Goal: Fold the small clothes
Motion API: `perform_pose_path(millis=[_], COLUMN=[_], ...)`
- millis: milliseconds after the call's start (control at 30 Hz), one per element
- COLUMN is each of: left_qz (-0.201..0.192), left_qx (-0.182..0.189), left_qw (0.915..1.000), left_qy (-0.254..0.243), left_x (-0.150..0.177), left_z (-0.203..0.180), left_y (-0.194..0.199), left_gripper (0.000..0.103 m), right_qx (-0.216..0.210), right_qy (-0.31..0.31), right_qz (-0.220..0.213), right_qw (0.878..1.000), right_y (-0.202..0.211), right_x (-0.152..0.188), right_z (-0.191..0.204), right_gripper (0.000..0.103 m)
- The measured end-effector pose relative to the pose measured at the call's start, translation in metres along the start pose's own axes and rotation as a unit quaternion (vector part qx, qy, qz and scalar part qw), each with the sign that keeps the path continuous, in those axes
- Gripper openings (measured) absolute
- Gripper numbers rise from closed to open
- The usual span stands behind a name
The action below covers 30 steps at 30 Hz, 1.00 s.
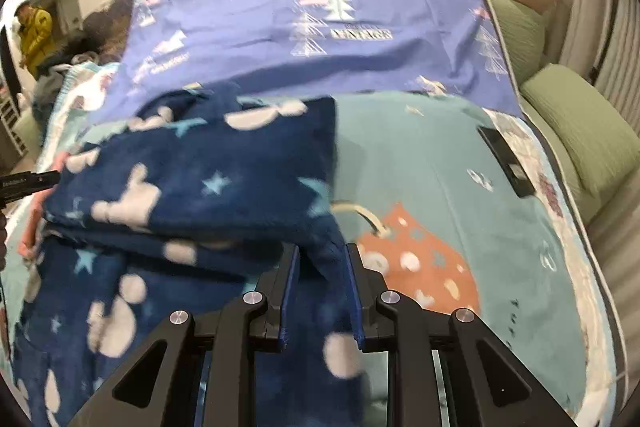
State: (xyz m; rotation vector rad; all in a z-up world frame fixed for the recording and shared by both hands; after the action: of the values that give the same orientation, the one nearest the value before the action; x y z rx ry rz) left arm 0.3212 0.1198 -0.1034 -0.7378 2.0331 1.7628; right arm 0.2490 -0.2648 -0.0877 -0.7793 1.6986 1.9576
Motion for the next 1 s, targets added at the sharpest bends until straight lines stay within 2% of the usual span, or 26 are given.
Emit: perform_pose_path(millis=[67,133,167,233,267,300,433,533,600,700,733,767,833,867,900,933,1000], left_qz=[-0.011,-0.006,0.003,0.035,0.038,0.029,0.007,-0.010,-0.017,0.004,0.017,0.022,0.009,-0.002,-0.010,-0.014,-0.017], left_qx=[0.021,0.020,0.004,-0.047,-0.052,-0.055,-0.060,-0.025,-0.016,-0.027,-0.042,-0.056,-0.037,-0.032,-0.031,-0.033,-0.045], left_qw=[0.9996,0.9988,0.9983,0.9942,0.9929,0.9925,0.9916,0.9938,0.9936,0.9937,0.9930,0.9918,0.9929,0.9929,0.9923,0.9916,0.9899], left_qy=[-0.014,-0.044,-0.058,-0.090,-0.100,-0.105,-0.115,-0.108,-0.110,-0.108,-0.109,-0.113,-0.113,-0.115,-0.119,-0.124,-0.134], left_x=[0.002,0.006,0.010,0.021,0.026,0.028,0.026,0.015,0.009,0.003,0.003,0.004,0.009,0.011,0.013,0.015,0.017], left_z=[-0.015,-0.030,-0.035,-0.038,-0.038,-0.038,-0.049,-0.061,-0.069,-0.073,-0.070,-0.066,-0.061,-0.060,-0.060,-0.061,-0.064], left_y=[0.005,-0.004,-0.012,-0.041,-0.049,-0.051,-0.036,-0.023,-0.022,-0.042,-0.057,-0.069,-0.079,-0.077,-0.075,-0.073,-0.067], left_gripper=[0.034,0.038,0.040,0.040,0.040,0.039,0.039,0.040,0.040,0.042,0.043,0.044,0.046,0.047,0.047,0.047,0.047], right_qx=[-0.013,-0.035,-0.035,0.005,0.012,0.001,-0.006,-0.009,-0.017,-0.027,-0.017,0.002,0.038,0.048,0.052,0.051,0.018], right_qy=[0.008,0.009,0.009,0.012,0.006,-0.007,0.006,0.025,0.015,-0.006,-0.008,-0.005,0.003,0.000,-0.014,-0.031,-0.082], right_qz=[-0.004,0.011,0.020,0.062,0.083,0.089,0.072,0.040,0.028,0.030,0.039,0.054,0.086,0.077,0.061,0.056,0.057], right_qw=[1.000,0.999,0.999,0.998,0.996,0.996,0.997,0.999,0.999,0.999,0.999,0.999,0.996,0.996,0.997,0.997,0.995], right_y=[-0.005,-0.021,-0.030,-0.059,-0.069,-0.072,-0.054,-0.045,-0.049,-0.068,-0.079,-0.094,-0.125,-0.129,-0.126,-0.124,-0.120], right_x=[-0.004,-0.008,-0.007,-0.003,0.001,0.002,-0.013,-0.037,-0.054,-0.072,-0.073,-0.071,-0.056,-0.050,-0.047,-0.046,-0.042], right_z=[0.008,0.016,0.017,0.010,0.005,0.001,0.008,0.017,0.019,0.016,0.014,0.010,-0.001,-0.008,-0.015,-0.021,-0.034], right_gripper=[0.022,0.022,0.022,0.021,0.021,0.021,0.024,0.029,0.032,0.034,0.035,0.037,0.046,0.062,0.073,0.073,0.073])
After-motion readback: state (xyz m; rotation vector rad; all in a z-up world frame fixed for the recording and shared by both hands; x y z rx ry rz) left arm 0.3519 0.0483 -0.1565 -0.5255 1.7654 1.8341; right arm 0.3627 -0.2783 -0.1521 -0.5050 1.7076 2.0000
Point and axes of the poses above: each gripper's, at about its wrist camera, not at the fingertips, and y roughly against the way its jaws point, z to its left, x to its underside, the point moved 3 cm from there along -y, roughly the way its jaws point, and after that the axes turned 6 degrees about -x, right-handed, at the moved point
